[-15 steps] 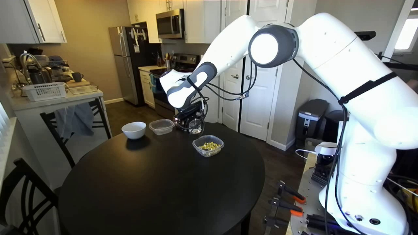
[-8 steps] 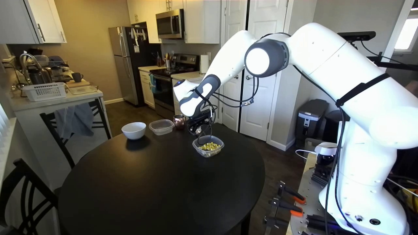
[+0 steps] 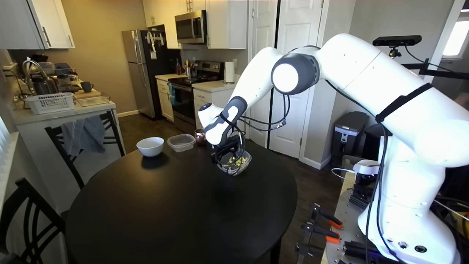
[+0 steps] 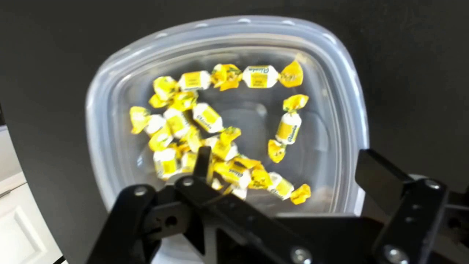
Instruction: Pick up the clear lunch box with candy and pour the candy onto the table
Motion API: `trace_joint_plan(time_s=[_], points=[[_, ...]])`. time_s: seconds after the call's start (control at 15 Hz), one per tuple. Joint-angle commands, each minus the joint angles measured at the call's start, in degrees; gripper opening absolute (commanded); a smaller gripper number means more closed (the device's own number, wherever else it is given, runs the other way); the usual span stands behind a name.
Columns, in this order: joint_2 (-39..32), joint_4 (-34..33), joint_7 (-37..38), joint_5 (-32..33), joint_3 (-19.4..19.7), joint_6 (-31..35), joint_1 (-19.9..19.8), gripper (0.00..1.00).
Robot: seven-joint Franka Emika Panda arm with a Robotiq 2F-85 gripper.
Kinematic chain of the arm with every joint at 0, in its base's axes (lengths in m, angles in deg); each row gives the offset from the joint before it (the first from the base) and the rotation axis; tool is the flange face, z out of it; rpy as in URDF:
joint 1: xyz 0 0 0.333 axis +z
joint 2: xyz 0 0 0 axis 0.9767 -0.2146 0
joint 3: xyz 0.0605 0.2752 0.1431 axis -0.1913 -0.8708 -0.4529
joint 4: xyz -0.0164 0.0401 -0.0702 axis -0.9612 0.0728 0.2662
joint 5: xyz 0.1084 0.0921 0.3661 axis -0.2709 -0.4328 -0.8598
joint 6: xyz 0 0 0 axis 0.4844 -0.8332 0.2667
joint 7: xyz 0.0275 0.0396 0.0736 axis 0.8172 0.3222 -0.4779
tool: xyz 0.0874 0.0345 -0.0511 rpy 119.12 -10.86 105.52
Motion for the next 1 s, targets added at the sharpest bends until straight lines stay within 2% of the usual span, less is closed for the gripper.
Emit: trace_joint_plan(time_s=[0.0,0.07,0.13,0.2,0.27,0.47,0.8,0.87,0.93], points=[[-1.4,0.2,-3.6,-2.1,0.5,1.8,0.0,0.75],[-1.2,0.4,-3.9,-2.4,0.5,1.8,-0.1,0.74],[-1.4,0.4,-4.2,-2.6,0.5,1.8,-0.1,0.67],[-0.9,0.8,-4.6,-3.0,0.4,1.8,-0.1,0.72],[-0.6,1.1,-4.8,-3.5,0.3,2.0,-0.2,0.91],[0.3,1.9,-5.7,-4.3,0.2,2.7,0.0,1.0],[1.0,2.1,-6.7,-4.9,0.1,3.3,0.1,1.0],[1.0,1.9,-7.0,-5.0,0.0,2.7,0.1,0.75],[1.0,1.8,-7.1,-5.0,0.1,2.8,0.1,0.74]])
